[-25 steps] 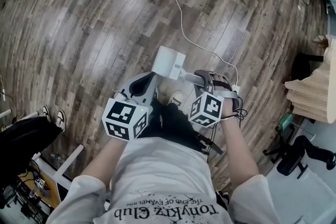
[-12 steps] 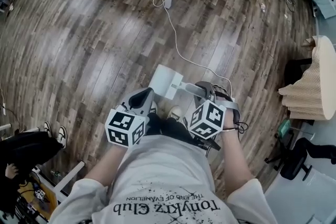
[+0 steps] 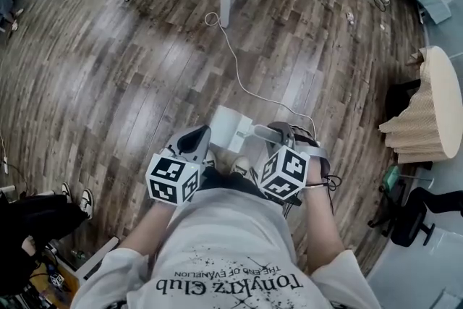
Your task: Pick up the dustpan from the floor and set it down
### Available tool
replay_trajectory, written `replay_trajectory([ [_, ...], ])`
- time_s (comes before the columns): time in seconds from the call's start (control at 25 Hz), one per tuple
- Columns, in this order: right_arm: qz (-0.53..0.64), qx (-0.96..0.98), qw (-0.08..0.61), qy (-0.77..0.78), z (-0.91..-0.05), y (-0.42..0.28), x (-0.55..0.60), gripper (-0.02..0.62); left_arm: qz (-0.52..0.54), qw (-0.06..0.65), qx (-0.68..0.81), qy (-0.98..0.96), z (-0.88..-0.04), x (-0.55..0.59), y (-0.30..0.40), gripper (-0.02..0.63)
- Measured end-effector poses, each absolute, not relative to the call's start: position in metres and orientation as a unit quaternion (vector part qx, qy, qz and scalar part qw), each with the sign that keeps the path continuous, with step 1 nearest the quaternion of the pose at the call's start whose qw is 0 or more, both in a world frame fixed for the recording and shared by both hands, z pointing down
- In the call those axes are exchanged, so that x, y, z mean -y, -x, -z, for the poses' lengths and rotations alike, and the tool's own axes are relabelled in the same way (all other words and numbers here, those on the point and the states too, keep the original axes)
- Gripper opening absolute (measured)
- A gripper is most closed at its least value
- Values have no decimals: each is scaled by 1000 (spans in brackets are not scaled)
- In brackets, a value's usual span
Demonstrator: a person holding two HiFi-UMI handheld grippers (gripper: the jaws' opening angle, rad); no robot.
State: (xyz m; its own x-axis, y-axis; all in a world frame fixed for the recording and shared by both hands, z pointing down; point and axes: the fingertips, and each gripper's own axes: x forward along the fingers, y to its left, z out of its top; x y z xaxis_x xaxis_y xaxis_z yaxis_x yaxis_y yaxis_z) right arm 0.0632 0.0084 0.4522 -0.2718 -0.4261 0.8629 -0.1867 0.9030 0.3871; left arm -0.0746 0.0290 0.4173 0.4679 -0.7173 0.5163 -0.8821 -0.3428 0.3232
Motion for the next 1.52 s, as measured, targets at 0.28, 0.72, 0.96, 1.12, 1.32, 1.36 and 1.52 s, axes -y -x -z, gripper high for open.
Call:
replay_trajectory([
  [0.28,110,788,573,-198,-445,-63,-16,40,-140,284,488,-814,-412,-35,69,23],
  [0.72,111,788,570,-202,-438,-63,-13,40,-137,277,486,-817,-404,-33,66,23],
  [0.96,114,788,570,-200,-436,-61,-11,40,-156,247,491,-821,-398,-29,66,23],
  [1.12,114,789,571,-199,-436,-61,-10,40,-142,249,491,-823,-395,-27,66,23],
  [1.32,114,788,572,-197,-436,-60,-6,40,-139,254,494,-820,-395,-24,70,23],
  [1.36,114,788,572,-197,-436,-59,-6,40,-139,255,495,-819,-395,-23,71,23],
  [1.52,113,788,573,-196,-436,-58,-4,40,-139,258,496,-818,-395,-21,73,23],
])
